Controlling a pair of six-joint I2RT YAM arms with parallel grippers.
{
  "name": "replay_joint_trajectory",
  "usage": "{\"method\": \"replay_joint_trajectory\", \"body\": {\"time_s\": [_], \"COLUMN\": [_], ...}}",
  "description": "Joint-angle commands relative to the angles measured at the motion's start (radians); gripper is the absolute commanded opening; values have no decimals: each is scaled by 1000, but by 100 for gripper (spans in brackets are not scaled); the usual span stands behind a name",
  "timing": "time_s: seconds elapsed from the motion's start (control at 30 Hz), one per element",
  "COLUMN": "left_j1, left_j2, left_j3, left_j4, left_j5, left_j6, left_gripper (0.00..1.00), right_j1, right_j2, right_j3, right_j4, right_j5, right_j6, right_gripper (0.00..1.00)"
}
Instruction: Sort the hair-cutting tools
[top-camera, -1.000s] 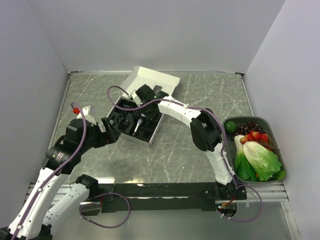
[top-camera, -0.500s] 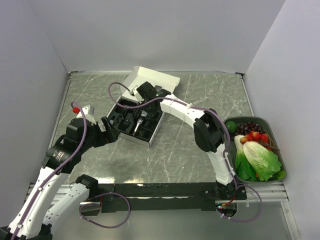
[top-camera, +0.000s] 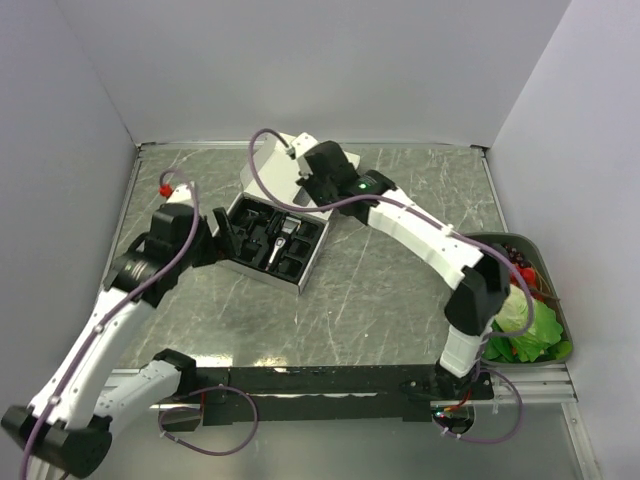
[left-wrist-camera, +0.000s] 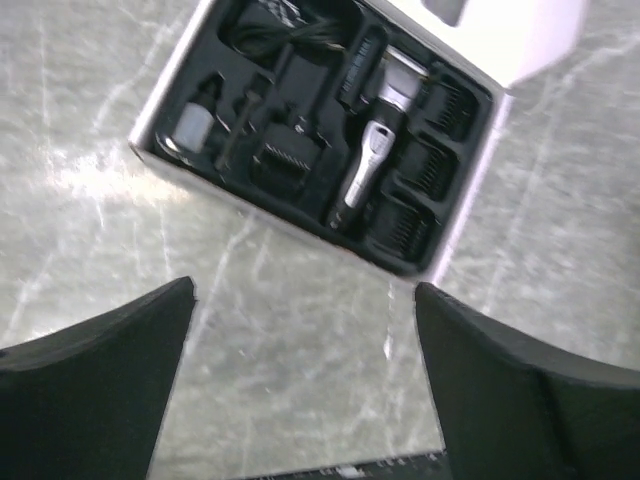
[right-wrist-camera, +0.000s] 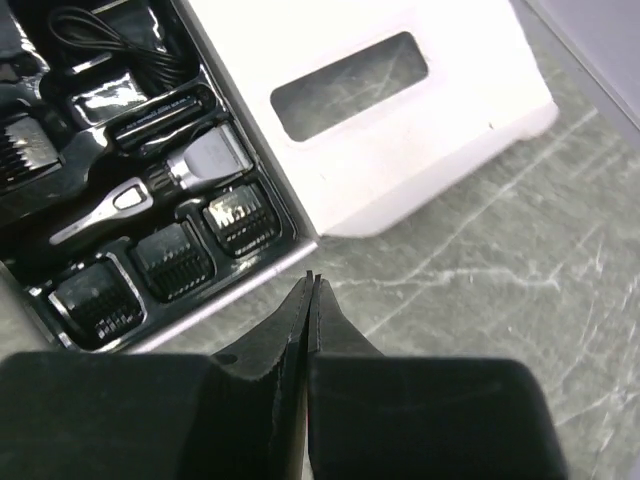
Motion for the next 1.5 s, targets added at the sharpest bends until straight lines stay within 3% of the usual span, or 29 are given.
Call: {"method": "replay_joint_trajectory", "body": {"time_s": [0.0,0.03,0.07,0.13,0.17,0.27,0.33,0.63,1.03,1.23,1.47], "left_j1": [72,94,143,195,239,316,345,471,491,491,441], "left_j2": [110,127,162,207,256,348,393,666,1005,991,884], "left_j3": [66,79,83,111,123,171,200,225,298,231,27], "left_j4": [87,115,135,155,165,202,222,374,512,544,604], "left_j5": [-16,-8,7,40,44,60,66,78,395,489,564], "left_j6": [76,90,96,118,125,154,171,190,193,175,101], "left_gripper": [88,82,67,48,30,9,3,1,1,1,1], "right_j1": [-10,-10,-12,-27,-33,-50,-50,-88,-97,-99,-116], "right_j2": [-98,-123,-138,-187,-203,-264,-313,-347,-129,-5,122], "right_j3": [-93,-116,-144,-236,-266,-383,-475,-659,-606,-564,-486], "right_j4": [-29,-37,-43,-45,-43,-21,21,125,248,315,361], "right_j5": [42,54,60,56,49,3,-12,-128,-199,-222,-240], "right_j6": [100,120,141,212,236,304,336,583,721,748,737], "right_gripper": [0,0,0,0,0,0,0,0,0,0,0]}}
